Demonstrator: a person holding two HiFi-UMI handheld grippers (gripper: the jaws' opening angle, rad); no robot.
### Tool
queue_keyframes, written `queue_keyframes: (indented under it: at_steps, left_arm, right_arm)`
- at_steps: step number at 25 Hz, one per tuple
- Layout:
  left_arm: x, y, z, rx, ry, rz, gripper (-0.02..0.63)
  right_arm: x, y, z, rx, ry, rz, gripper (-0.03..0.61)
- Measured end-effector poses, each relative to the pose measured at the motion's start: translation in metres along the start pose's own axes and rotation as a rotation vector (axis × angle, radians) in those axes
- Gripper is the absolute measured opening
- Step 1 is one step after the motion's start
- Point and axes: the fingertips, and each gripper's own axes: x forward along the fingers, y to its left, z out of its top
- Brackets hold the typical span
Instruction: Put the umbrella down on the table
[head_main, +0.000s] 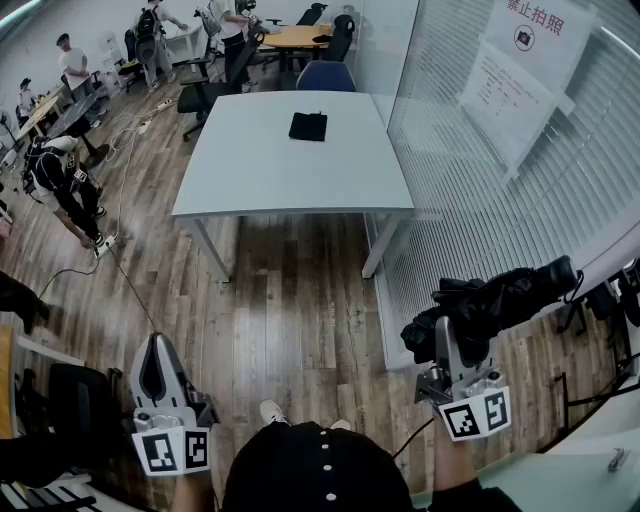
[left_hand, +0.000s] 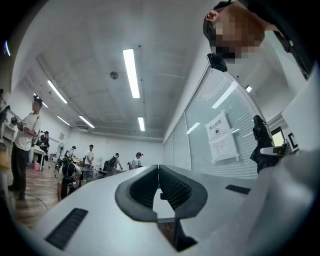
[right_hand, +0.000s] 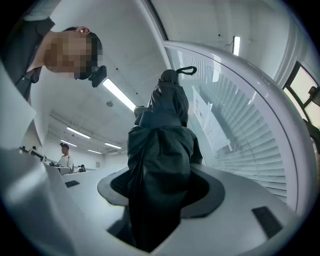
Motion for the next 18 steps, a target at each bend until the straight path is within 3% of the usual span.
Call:
queue_keyframes:
  at_steps: [18]
  left_arm:
    - [0.003, -0.049, -0.008, 0.009, 0.001, -0.015, 0.018]
  right_arm:
    - [-0.019, -0.027, 0.008, -0.04, 0.017, 0.015, 0.262]
